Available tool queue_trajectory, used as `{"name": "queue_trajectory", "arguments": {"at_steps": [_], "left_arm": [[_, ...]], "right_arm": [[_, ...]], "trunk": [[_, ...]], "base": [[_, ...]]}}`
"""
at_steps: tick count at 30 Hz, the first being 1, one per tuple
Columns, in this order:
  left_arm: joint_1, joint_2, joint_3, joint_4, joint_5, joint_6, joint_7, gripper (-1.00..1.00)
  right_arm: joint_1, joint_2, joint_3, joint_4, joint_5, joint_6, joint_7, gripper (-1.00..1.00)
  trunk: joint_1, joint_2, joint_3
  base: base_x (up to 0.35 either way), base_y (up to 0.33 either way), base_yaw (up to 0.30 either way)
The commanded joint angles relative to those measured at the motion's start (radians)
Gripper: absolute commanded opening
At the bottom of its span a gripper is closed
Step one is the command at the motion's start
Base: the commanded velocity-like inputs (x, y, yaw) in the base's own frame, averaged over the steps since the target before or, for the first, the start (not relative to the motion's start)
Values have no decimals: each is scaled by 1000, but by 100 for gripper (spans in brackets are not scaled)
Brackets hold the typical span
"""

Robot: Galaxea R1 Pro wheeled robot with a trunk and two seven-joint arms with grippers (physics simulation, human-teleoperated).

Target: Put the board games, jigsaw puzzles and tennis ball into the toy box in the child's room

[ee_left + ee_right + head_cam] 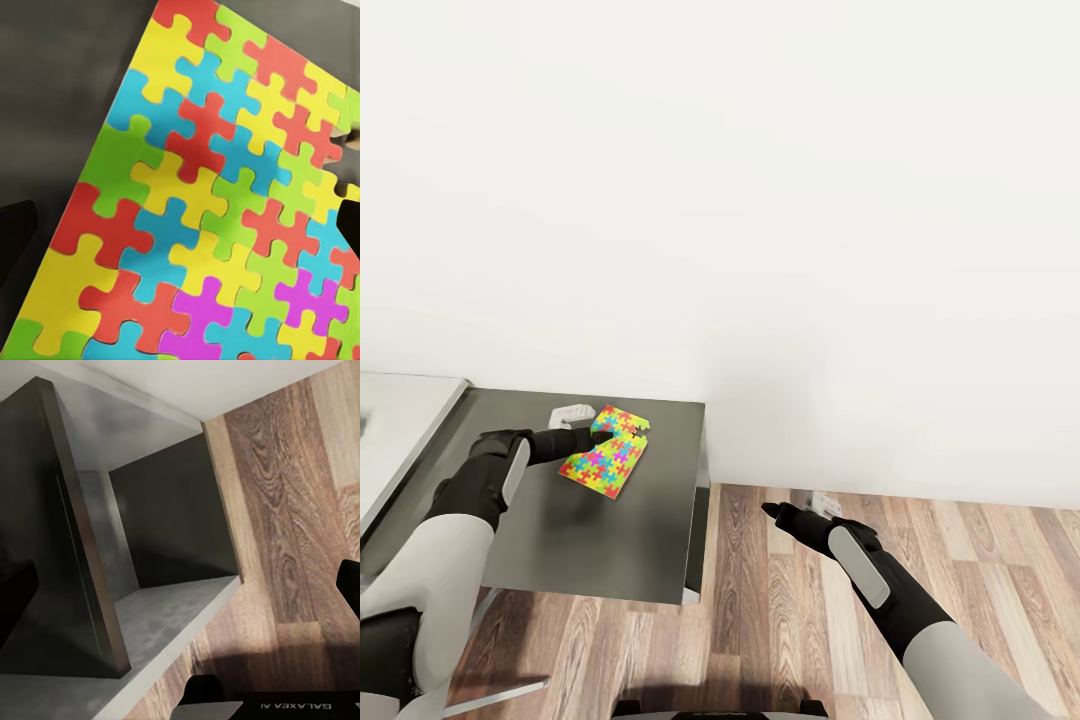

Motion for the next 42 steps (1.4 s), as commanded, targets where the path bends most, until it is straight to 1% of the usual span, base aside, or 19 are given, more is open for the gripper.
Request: {"name": "queue_trajectory", "arguments": {"at_steps": [1, 17, 22, 25, 28, 30, 33, 42], "left_arm": [[-1, -1, 4, -1, -7, 5, -9, 100], [0, -3, 3, -1, -7, 5, -9, 100], [4, -13, 2, -1, -7, 6, -9, 100], [6, -18, -26, -1, -7, 8, -10, 100], [7, -19, -76, -1, -6, 12, -12, 100], [7, -20, -90, -1, -6, 13, -14, 100], [7, -20, -97, -1, -5, 14, -14, 100], [8, -19, -100, -1, 0, 10, -22, 100]], "right_arm": [[-1, -1, 4, -2, -11, 1, -10, 100], [-1, -1, 4, -2, -11, 1, -10, 100], [-1, -1, 4, -2, -11, 1, -10, 100], [-1, -1, 4, -2, -11, 1, -10, 100], [-1, -1, 4, -2, -11, 1, -10, 100], [-1, -2, 4, -2, -11, 1, -10, 100], [-1, -1, 4, -2, -11, 1, -10, 100], [-1, -1, 4, -2, -12, 1, -10, 100]], "trunk": [[1, -2, -1], [1, -2, -1], [1, -2, -1], [1, -2, -1], [1, -2, -1], [1, -2, -1], [1, -2, -1], [1, -2, -1]], "base": [[0, 0, 0], [0, 0, 0], [0, 0, 0], [0, 0, 0], [0, 0, 0], [0, 0, 0], [0, 0, 0], [0, 0, 0]]}}
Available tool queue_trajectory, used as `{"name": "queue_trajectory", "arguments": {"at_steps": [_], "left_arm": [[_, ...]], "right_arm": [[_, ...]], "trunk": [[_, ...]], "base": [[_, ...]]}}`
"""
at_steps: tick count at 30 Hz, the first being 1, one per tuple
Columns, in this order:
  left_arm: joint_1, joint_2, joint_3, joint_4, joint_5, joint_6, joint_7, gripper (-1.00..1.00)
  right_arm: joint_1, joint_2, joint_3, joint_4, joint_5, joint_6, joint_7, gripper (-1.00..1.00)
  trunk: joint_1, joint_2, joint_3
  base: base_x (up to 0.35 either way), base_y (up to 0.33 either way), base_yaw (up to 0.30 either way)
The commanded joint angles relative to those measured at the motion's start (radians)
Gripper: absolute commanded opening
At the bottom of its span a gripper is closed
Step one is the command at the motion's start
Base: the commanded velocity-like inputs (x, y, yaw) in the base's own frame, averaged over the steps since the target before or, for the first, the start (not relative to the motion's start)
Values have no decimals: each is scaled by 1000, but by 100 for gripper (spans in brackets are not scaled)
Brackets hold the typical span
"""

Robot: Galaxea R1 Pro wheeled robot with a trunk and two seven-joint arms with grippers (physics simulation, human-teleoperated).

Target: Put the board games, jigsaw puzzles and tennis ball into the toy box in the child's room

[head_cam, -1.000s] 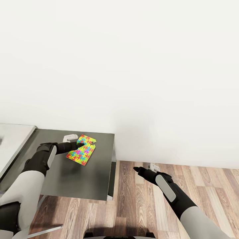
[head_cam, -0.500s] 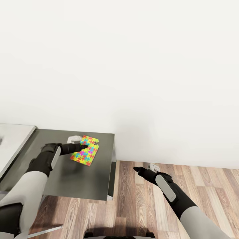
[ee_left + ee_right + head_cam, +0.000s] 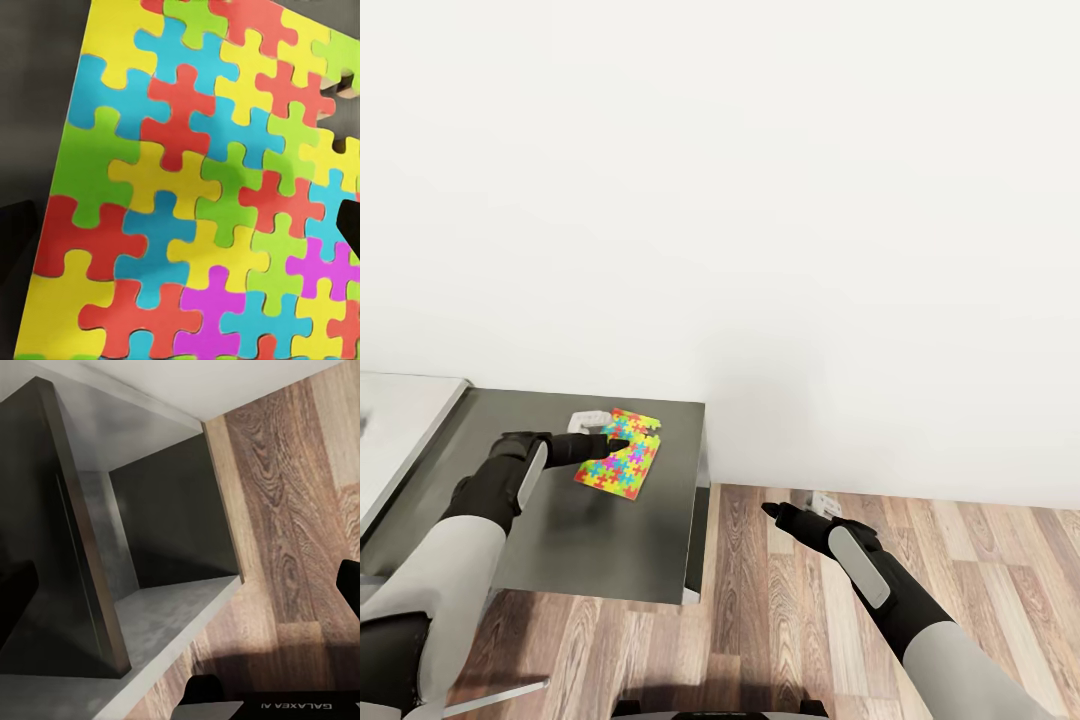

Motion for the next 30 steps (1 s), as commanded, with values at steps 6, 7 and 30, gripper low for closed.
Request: {"name": "queue_trajectory", "arguments": {"at_steps": [6, 7, 30], "left_arm": [[-1, -1, 2, -1, -11, 9, -61, 100], [-1, -1, 2, -1, -11, 9, -62, 100], [-1, -1, 2, -1, -11, 9, -72, 100]], "right_arm": [[-1, -1, 4, -2, -11, 1, -10, 100], [-1, -1, 4, -2, -11, 1, -10, 100], [-1, -2, 4, -2, -9, 1, -10, 100]], "trunk": [[1, -2, -1], [1, -2, -1], [1, -2, 11]], "base": [[0, 0, 0], [0, 0, 0], [0, 0, 0]]}}
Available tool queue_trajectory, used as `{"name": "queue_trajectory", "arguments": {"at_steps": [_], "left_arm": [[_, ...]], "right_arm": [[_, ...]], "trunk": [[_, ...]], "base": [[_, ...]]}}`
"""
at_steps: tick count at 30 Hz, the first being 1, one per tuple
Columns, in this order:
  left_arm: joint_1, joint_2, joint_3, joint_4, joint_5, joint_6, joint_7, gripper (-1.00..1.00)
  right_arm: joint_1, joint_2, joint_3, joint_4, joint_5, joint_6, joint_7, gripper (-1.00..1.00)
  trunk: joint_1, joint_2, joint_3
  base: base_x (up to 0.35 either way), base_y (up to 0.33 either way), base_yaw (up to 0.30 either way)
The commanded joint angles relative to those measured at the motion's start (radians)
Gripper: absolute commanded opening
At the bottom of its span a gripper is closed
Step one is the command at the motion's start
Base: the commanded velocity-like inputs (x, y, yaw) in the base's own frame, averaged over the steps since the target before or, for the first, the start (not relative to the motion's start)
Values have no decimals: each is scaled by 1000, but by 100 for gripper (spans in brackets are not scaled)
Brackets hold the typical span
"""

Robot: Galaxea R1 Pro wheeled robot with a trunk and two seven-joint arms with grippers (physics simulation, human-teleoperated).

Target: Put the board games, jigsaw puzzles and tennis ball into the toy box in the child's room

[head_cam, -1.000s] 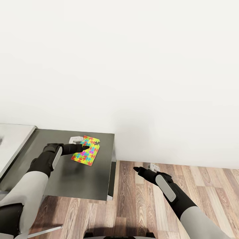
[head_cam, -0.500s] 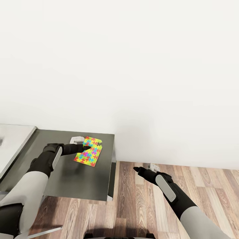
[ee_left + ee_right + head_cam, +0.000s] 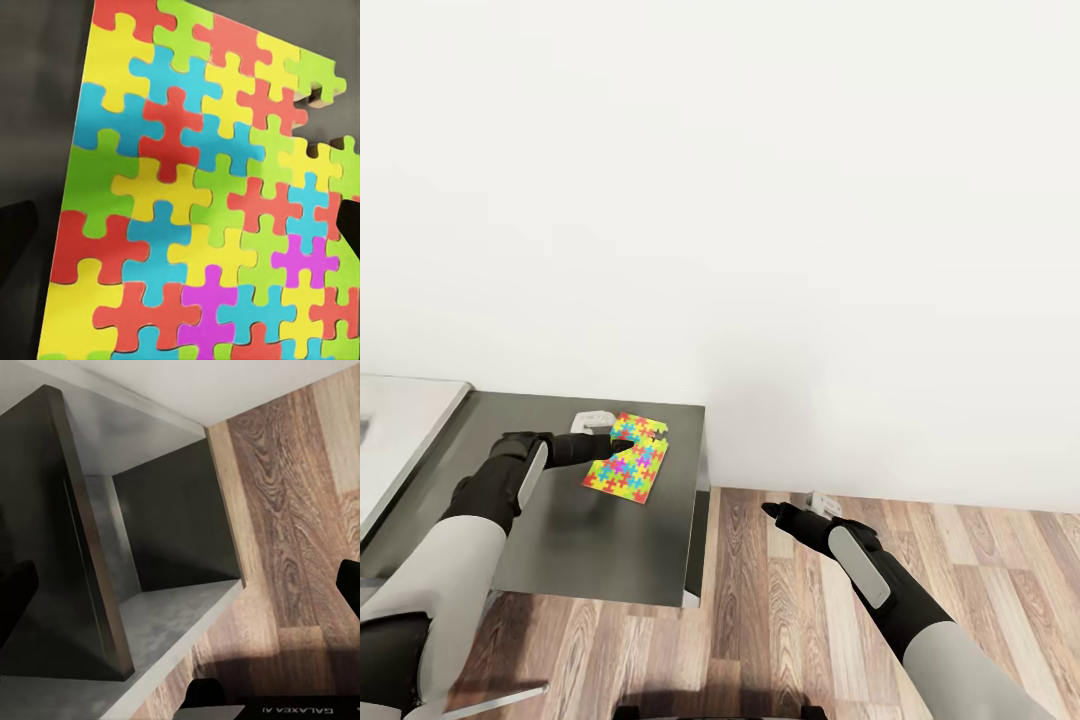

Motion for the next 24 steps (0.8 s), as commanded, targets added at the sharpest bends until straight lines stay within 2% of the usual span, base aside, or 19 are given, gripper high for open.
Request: {"name": "queue_trajectory", "arguments": {"at_steps": [1, 24], "left_arm": [[-1, 0, 4, -1, -7, 5, -8, 100], [-1, -1, 4, -1, -7, 4, -9, 100]], "right_arm": [[-1, -1, 4, -2, -11, 1, -10, 100], [-1, -1, 4, -2, -12, 1, -10, 100]], "trunk": [[1, -2, -1], [1, -2, 0]], "base": [[0, 0, -9], [-19, -26, -2]]}}
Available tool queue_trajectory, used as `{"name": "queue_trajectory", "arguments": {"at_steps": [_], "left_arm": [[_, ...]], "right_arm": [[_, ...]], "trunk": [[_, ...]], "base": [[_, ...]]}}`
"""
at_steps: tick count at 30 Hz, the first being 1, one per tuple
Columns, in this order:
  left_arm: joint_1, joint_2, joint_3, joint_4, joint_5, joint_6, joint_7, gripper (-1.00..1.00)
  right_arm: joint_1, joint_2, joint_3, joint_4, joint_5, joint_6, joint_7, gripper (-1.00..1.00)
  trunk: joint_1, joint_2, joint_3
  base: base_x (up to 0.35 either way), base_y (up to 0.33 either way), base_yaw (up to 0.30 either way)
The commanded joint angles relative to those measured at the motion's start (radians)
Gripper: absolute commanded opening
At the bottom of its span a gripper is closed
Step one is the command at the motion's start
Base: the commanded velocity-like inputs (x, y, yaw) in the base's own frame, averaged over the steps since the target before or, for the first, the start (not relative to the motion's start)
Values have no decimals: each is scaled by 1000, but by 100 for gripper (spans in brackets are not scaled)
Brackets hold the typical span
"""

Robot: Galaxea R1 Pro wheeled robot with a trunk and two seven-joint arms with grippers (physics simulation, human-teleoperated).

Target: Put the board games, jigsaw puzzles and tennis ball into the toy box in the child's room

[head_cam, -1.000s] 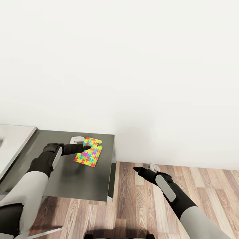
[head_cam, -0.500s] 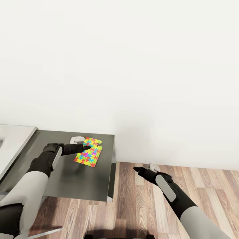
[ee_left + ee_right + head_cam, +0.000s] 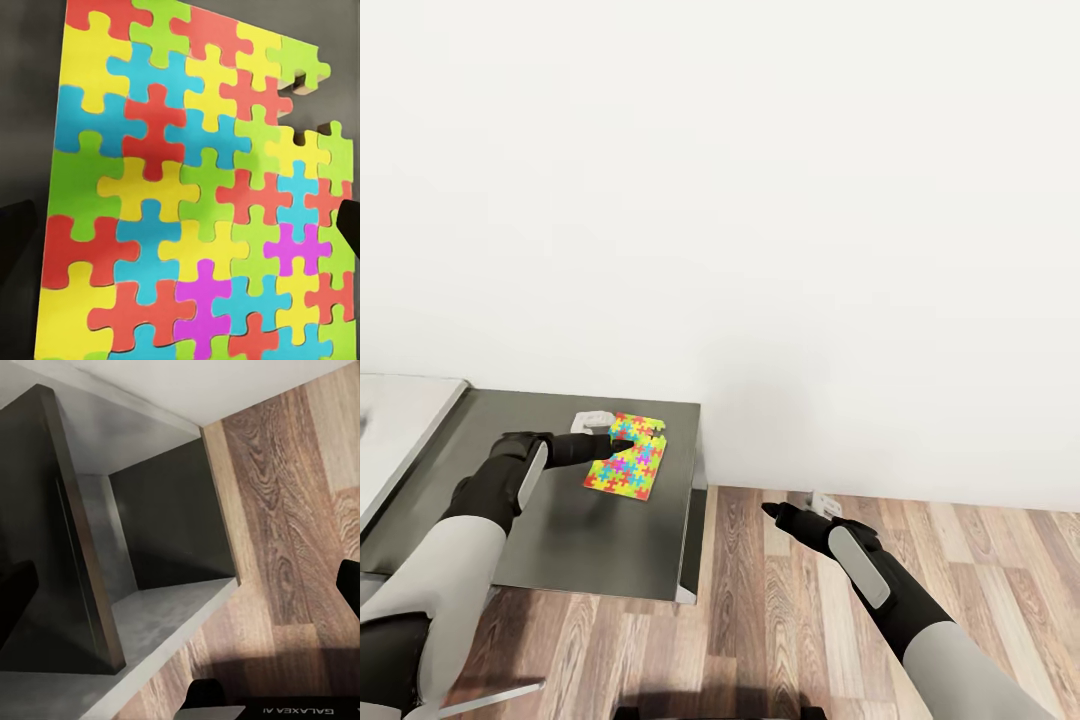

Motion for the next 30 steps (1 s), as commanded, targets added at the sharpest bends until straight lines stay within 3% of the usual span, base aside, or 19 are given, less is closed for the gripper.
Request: {"name": "queue_trajectory", "arguments": {"at_steps": [1, 30], "left_arm": [[-1, -1, 4, -1, -7, 5, -8, 100], [2, 0, 4, -1, -6, 5, -11, 100]], "right_arm": [[-1, -1, 4, -2, -11, 1, -10, 100], [-1, -2, 4, -2, -11, 1, -10, 100]], "trunk": [[1, -2, -2], [1, -2, 7]], "base": [[0, 0, 0], [0, -42, -50]]}}
